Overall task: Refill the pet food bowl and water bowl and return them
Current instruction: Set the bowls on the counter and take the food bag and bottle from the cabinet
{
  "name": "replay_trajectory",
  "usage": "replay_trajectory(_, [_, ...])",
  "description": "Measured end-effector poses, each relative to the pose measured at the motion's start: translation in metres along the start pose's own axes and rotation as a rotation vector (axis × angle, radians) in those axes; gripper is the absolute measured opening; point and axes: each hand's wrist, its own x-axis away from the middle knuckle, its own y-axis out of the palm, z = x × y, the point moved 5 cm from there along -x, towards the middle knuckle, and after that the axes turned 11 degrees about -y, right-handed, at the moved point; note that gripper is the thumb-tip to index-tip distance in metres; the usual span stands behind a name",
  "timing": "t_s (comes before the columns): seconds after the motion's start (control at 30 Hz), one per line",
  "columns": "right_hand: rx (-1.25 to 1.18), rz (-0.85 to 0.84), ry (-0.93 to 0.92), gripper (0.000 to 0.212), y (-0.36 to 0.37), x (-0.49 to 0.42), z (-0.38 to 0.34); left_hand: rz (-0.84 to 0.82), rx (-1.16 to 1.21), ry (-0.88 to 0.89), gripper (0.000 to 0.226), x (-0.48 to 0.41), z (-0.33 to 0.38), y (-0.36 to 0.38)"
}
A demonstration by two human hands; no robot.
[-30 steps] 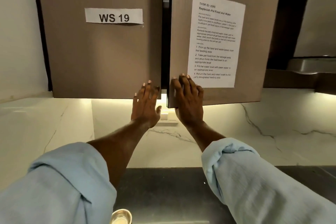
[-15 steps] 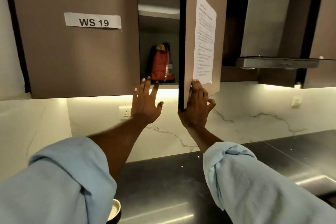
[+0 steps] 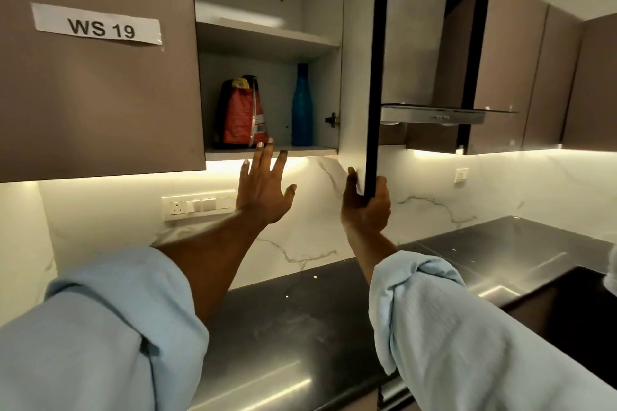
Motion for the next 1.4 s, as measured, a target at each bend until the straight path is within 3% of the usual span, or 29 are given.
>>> replay_trajectory(0.2, [-0.355, 0.123, 0.478, 0.071, -0.024, -0.031, 0.034, -0.007, 0.027, 0.049, 0.082, 0.000, 0.026, 0.011])
replay_trajectory(0.37, [-0.316, 0.283, 0.423, 0.057, -0.052, -0.063, 0.060, -0.001, 0.092, 0.084, 0.082, -0.002, 0.044, 0.028])
replay_trajectory(0.6, [-0.326, 0.273, 0.468, 0.037, -0.052, -0.097, 0.118, -0.031, 0.100, 0.103, 0.083, -0.009, 0.059, 0.057])
replay_trajectory(0.7, [-0.309, 0.275, 0.484, 0.035, -0.055, -0.097, 0.108, -0.051, 0.110, 0.108, 0.084, -0.012, 0.067, 0.065])
replay_trajectory(0.83, [-0.263, 0.141, 0.582, 0.054, -0.046, -0.089, 0.097, -0.055, 0.134, 0.117, 0.084, -0.016, 0.072, 0.070])
replay_trajectory(0.93, [-0.191, 0.033, 0.525, 0.063, -0.033, -0.083, 0.102, -0.055, 0.122, 0.111, 0.084, -0.020, 0.067, 0.074])
replay_trajectory(1.1, [-0.126, -0.179, 0.392, 0.033, 0.000, -0.066, 0.096, -0.050, 0.098, 0.088, 0.084, -0.023, 0.043, 0.078])
replay_trajectory(1.4, [-0.041, -0.625, 0.092, 0.003, 0.090, -0.050, 0.073, -0.046, 0.067, -0.018, 0.083, -0.042, -0.023, 0.079])
